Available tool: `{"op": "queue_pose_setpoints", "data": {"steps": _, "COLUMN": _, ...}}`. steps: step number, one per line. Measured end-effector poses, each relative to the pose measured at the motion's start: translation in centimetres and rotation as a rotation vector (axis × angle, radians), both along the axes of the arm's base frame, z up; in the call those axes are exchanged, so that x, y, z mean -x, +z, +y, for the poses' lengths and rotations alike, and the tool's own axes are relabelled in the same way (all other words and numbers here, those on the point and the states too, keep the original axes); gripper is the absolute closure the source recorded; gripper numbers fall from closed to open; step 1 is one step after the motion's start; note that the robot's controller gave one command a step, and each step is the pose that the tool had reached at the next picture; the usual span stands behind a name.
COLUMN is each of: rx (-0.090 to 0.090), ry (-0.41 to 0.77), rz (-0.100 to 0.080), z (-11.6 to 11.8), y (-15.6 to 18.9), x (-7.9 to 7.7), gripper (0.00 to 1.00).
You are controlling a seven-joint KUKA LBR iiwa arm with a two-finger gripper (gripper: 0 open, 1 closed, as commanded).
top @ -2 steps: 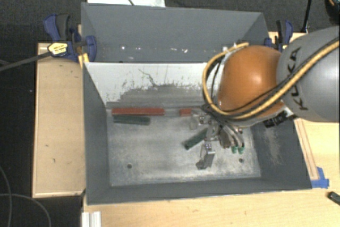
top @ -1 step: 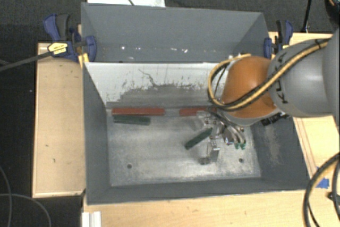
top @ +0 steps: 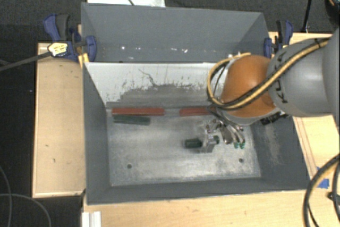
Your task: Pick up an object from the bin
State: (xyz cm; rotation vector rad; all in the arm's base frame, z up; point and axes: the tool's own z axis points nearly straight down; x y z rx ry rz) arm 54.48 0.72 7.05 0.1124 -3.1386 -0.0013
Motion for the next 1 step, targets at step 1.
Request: {"op": "queue_pose_setpoints", "data": {"steps": 1, "rx": 0.002, "ry": 0.068, "rz": -0.015, "z": -3.61, "y": 29.24, "x": 0.64, "gripper": 1.0}}
